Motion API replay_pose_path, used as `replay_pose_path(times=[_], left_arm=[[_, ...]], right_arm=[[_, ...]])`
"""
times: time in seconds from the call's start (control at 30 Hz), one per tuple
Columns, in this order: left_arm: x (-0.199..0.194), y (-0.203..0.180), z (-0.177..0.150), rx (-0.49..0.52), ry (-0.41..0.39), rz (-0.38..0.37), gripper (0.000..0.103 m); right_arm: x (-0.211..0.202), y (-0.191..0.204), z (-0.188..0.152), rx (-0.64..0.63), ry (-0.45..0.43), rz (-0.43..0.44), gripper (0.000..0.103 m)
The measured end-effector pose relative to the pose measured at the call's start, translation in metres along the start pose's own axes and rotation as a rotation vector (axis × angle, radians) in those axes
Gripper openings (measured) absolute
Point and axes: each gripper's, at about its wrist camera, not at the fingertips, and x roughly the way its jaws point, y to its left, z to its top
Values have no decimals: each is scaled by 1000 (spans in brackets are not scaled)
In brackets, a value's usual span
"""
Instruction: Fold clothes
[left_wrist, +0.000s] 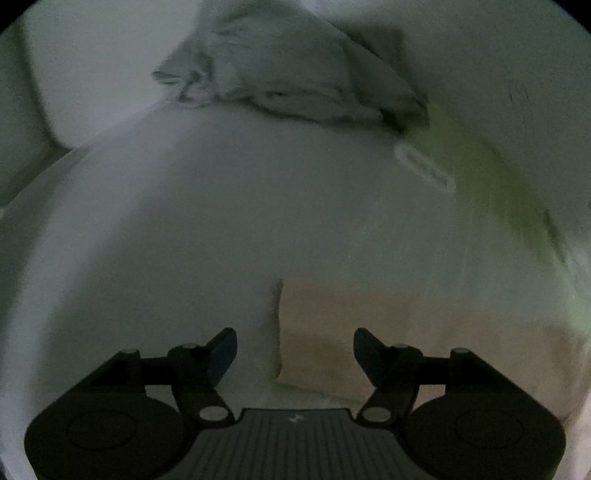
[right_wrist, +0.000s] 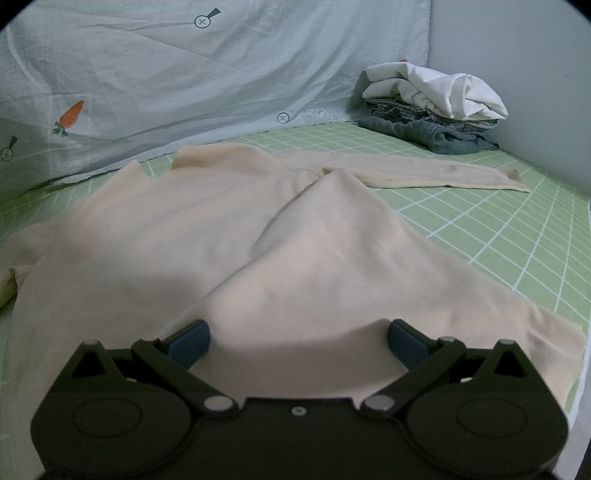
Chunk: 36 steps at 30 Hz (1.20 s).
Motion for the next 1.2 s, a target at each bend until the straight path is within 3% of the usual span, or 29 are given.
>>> replay_pose_path(times=[0.2, 0.27, 0.3, 0.33, 0.43, 0.83, 0.97, 1.03, 1.1, 1.2], left_arm=[[12, -12, -10, 80, -10, 42, 69], [12, -14, -12, 102, -22, 49, 47], [11, -15, -13, 113, -28, 52, 23], [11, -15, -13, 124, -34, 55, 8], [7, -17, -18, 138, -38, 69, 6], [-33, 21, -63, 21, 33, 171, 9], [-53, 14, -76, 25, 2, 209, 22], [-70, 9, -82, 31, -48, 200, 51], [-88, -3, -87, 31, -103, 183, 63], [-103, -36, -94, 89, -156, 146, 68]], right_arm=[[0, 0, 1, -1, 1, 0, 103], [0, -1, 1, -2, 1, 0, 103], [0, -1, 1, -2, 1, -1, 103], [0, -1, 1, -2, 1, -1, 103], [1, -2, 1, -3, 1, -1, 103], [0, -3, 1, -4, 1, 3, 103], [1, -6, 3, -14, 6, 20, 103], [3, -10, 6, -37, 23, 53, 103], [6, -15, 13, -64, 56, 101, 103], [8, -27, 33, -115, 85, 214, 103]])
